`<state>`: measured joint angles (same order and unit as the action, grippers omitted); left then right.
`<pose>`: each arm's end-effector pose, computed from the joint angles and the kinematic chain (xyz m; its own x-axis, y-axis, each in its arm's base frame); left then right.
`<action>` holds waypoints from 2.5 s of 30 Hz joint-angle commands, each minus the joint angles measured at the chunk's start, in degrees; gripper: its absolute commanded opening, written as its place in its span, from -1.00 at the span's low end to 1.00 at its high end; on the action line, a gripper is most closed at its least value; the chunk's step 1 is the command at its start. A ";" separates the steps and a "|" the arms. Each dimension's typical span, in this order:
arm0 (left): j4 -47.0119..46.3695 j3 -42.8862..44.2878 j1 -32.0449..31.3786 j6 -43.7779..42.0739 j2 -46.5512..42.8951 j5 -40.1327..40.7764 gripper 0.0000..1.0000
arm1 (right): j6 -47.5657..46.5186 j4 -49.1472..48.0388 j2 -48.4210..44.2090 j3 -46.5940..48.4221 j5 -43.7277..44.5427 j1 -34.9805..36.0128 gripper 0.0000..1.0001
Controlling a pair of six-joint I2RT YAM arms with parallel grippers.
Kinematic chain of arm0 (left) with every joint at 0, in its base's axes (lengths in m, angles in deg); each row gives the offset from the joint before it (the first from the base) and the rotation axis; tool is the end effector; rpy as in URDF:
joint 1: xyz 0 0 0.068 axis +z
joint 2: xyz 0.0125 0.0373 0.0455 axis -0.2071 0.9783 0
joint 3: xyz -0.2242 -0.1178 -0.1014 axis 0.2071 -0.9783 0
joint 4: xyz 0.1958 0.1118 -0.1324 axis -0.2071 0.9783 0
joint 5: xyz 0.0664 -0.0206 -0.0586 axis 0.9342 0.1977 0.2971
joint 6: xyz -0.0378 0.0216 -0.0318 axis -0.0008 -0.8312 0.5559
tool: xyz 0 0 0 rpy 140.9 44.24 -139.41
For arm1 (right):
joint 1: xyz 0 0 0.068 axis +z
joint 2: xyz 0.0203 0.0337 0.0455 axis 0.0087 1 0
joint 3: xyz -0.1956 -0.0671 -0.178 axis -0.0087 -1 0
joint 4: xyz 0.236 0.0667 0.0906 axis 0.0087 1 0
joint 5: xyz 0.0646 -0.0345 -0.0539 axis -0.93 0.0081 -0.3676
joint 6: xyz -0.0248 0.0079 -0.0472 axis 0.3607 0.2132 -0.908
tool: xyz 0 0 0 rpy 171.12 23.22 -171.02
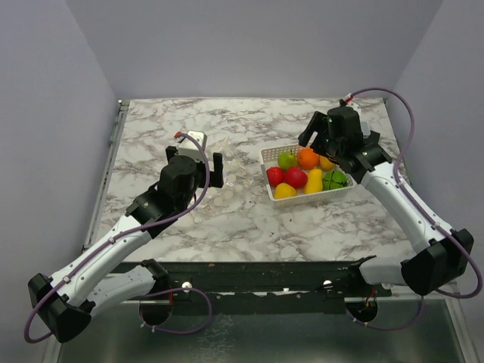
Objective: Place the food in the zip-top bag and seal the zipper
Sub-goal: Adjust the bin at the center of the board.
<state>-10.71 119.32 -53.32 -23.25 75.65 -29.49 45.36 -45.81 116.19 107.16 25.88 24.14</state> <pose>0.1667 -0.1268 0.3436 -0.2970 -0.0079 -0.9548 0.2393 0.9674 -0.0825 0.2649 0.1068 0.3626 -0.5113 0.4070 -0.7569 0.1169 0.9055 0.4079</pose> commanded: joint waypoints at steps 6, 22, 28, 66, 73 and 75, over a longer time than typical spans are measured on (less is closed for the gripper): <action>2.36 0.70 0.14 0.99 -0.81 0.02 0.98 | 6.69 1.87 12.29 6.97 11.84 0.44 0.59; 2.40 0.52 0.14 1.85 -2.26 -1.00 0.98 | 27.61 13.71 32.15 22.87 15.79 0.40 0.38; 2.38 0.48 0.19 2.09 -1.99 -1.97 0.98 | 34.25 15.56 35.25 24.01 16.86 0.34 0.27; 2.47 0.31 0.15 2.00 -2.52 -2.41 0.98 | 40.16 16.61 47.01 31.30 11.20 -2.24 -0.27; 2.45 0.25 0.15 1.97 -2.35 -2.32 0.97 | 38.87 15.24 46.55 29.70 10.03 -2.22 -0.39; 2.49 0.23 0.14 1.97 -2.22 -2.45 0.98 | 38.58 14.94 46.39 29.12 9.91 -2.22 -0.39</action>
<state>-8.70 119.32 -53.32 -21.74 73.84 -30.91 84.57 -29.77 161.88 137.15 36.55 22.15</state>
